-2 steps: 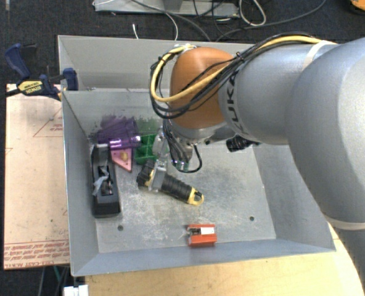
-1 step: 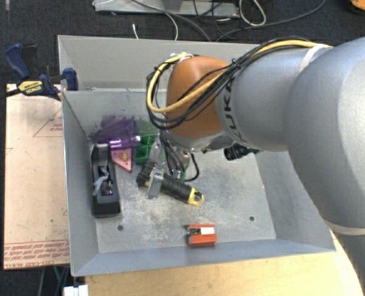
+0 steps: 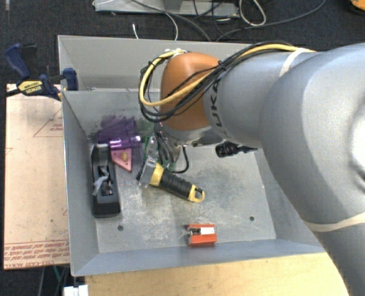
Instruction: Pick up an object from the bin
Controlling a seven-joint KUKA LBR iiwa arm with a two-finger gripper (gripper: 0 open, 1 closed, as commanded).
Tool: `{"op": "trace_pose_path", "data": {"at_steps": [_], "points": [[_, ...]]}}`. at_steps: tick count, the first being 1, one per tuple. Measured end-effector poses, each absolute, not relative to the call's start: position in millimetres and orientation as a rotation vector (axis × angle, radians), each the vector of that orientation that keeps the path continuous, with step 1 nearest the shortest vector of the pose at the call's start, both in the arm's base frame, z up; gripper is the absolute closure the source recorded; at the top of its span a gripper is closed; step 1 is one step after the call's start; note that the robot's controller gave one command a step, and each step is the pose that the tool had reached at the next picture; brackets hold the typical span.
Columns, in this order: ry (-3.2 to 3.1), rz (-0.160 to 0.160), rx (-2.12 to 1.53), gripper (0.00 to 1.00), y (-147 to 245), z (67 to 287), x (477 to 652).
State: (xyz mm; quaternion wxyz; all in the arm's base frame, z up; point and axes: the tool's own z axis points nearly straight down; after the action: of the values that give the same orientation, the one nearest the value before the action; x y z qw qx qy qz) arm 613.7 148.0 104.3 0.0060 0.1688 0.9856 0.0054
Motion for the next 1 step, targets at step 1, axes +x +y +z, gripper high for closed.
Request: {"op": "trace_pose_path", "data": {"at_steps": [1], "points": [[3.085,0.017,0.529,1.0,148.0,104.3,613.7]]}}
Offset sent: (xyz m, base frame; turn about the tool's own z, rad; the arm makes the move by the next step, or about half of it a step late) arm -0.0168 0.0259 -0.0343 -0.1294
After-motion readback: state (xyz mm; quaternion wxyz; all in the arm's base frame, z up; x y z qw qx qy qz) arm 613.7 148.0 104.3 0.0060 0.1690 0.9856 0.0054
